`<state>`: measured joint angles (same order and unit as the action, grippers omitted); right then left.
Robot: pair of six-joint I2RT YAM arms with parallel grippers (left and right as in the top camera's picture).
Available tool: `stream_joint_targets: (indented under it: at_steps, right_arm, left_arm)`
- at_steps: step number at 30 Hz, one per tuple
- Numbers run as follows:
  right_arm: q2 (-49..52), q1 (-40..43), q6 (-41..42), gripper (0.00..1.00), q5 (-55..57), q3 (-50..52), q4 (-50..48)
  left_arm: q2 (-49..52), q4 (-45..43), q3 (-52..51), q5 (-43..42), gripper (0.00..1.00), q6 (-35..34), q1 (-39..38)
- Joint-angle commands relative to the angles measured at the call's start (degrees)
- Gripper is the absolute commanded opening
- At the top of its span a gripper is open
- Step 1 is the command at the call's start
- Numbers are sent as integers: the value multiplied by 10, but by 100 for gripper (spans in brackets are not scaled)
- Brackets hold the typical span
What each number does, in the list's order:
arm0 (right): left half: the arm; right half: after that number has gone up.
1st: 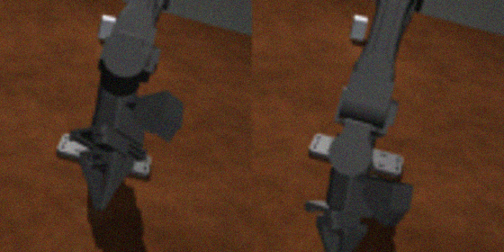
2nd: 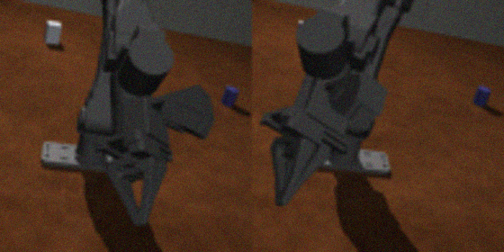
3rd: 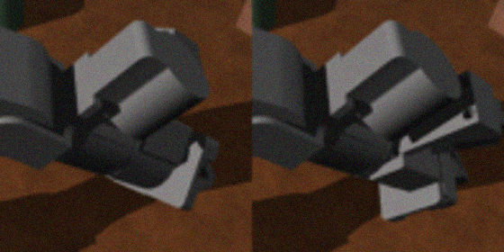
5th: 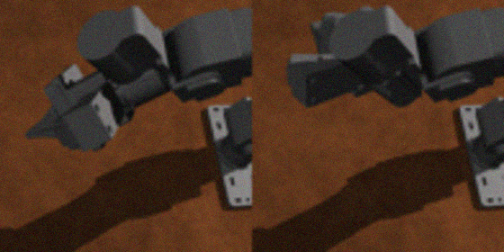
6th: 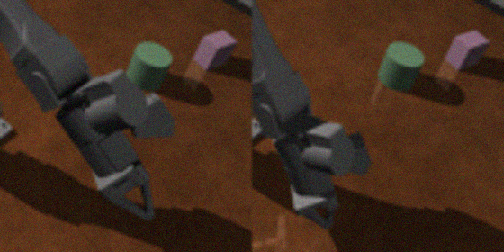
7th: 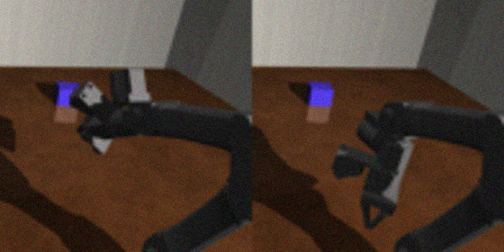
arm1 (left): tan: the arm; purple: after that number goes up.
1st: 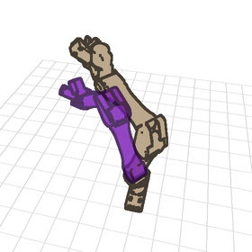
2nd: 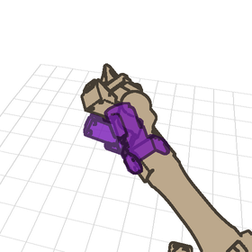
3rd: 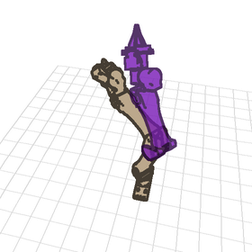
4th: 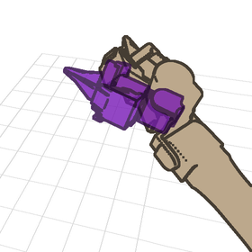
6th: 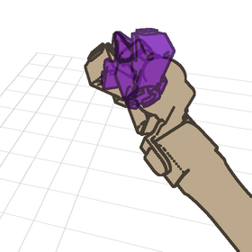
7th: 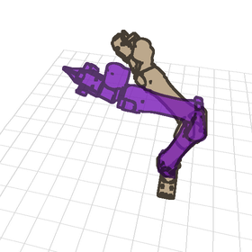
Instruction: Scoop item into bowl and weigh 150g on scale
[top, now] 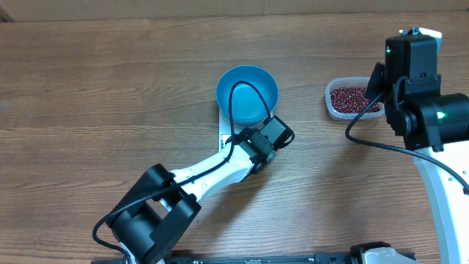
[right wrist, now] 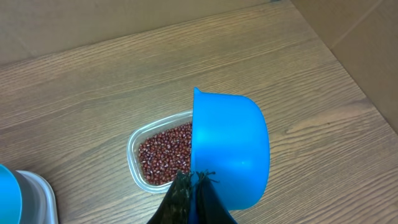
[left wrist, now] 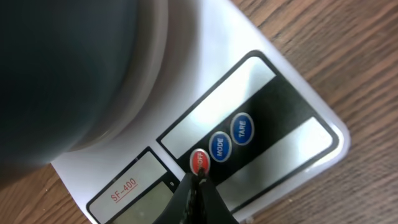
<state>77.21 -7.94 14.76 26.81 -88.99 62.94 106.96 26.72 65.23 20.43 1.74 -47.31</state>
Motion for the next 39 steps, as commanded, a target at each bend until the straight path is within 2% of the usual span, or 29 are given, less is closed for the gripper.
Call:
stream_joint_targets:
  at_steps: [1,39]
  right_arm:
    - [-2,1,2,4,1,-14,-5]
    - [-2,1,2,4,1,-13,-9]
  left_arm:
    - [9,-5,-4,7,4,9,3]
    - [17,-31,-7,5,4,6,5]
